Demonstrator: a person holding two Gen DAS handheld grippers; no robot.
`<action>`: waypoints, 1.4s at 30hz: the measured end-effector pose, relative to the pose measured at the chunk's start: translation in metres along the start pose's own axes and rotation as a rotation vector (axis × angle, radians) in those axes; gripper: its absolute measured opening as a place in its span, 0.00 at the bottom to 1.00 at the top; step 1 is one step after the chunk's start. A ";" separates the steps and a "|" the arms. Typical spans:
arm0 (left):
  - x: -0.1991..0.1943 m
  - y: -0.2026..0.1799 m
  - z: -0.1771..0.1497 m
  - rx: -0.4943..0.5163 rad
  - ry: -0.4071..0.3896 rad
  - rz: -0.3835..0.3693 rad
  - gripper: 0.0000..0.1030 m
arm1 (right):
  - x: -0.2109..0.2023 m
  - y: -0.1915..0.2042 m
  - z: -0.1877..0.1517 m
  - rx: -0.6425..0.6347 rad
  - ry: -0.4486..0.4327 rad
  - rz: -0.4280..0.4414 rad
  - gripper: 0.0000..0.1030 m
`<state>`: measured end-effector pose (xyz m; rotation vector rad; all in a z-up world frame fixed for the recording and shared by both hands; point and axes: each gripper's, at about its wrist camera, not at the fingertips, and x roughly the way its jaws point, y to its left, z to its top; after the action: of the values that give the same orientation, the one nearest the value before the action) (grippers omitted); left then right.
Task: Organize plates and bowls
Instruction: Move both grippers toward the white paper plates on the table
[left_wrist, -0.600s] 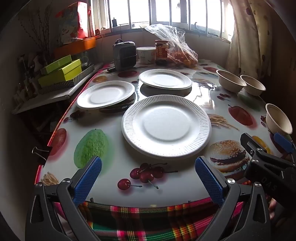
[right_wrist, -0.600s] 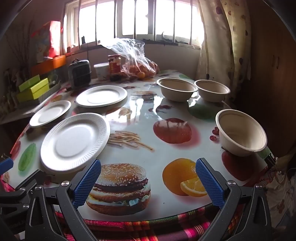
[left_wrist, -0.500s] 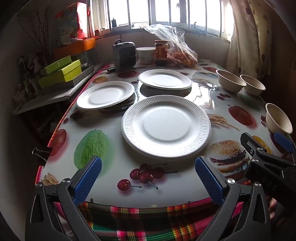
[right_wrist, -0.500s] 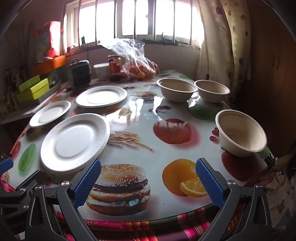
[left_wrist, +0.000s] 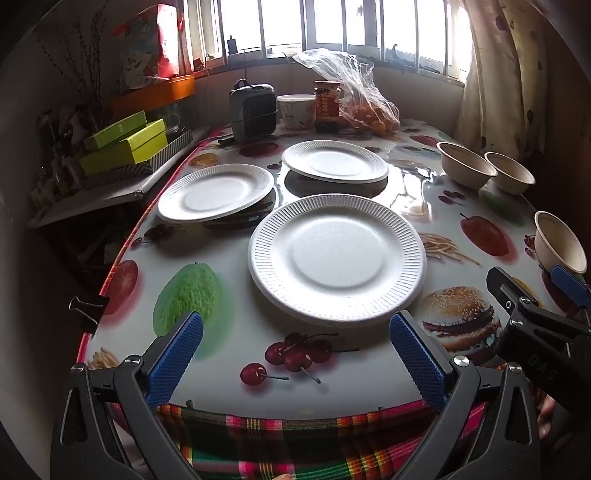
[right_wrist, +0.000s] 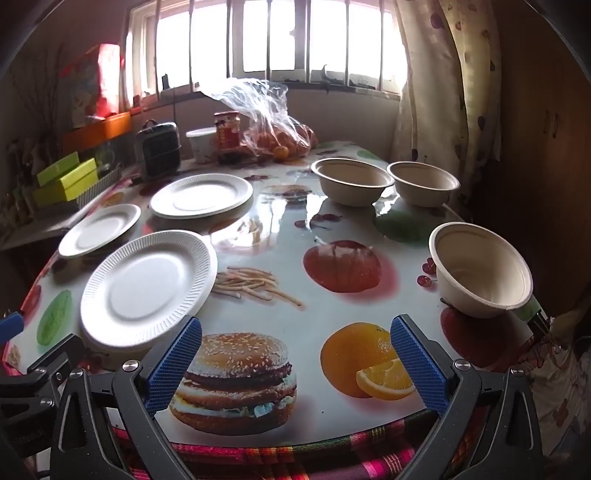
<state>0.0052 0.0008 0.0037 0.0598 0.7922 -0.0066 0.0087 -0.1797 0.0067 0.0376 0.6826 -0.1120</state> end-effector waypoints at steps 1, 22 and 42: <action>0.000 -0.001 0.000 0.003 0.001 0.000 0.99 | -0.001 0.001 0.000 -0.002 -0.003 0.006 1.00; 0.000 0.001 0.001 -0.016 -0.008 -0.012 0.99 | -0.005 0.001 0.000 -0.005 -0.007 0.040 1.00; 0.001 0.005 0.006 -0.032 -0.013 -0.021 0.99 | -0.003 0.004 0.004 -0.021 -0.021 0.121 1.00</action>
<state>0.0103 0.0051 0.0080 0.0215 0.7798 -0.0141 0.0090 -0.1759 0.0118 0.0577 0.6585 0.0111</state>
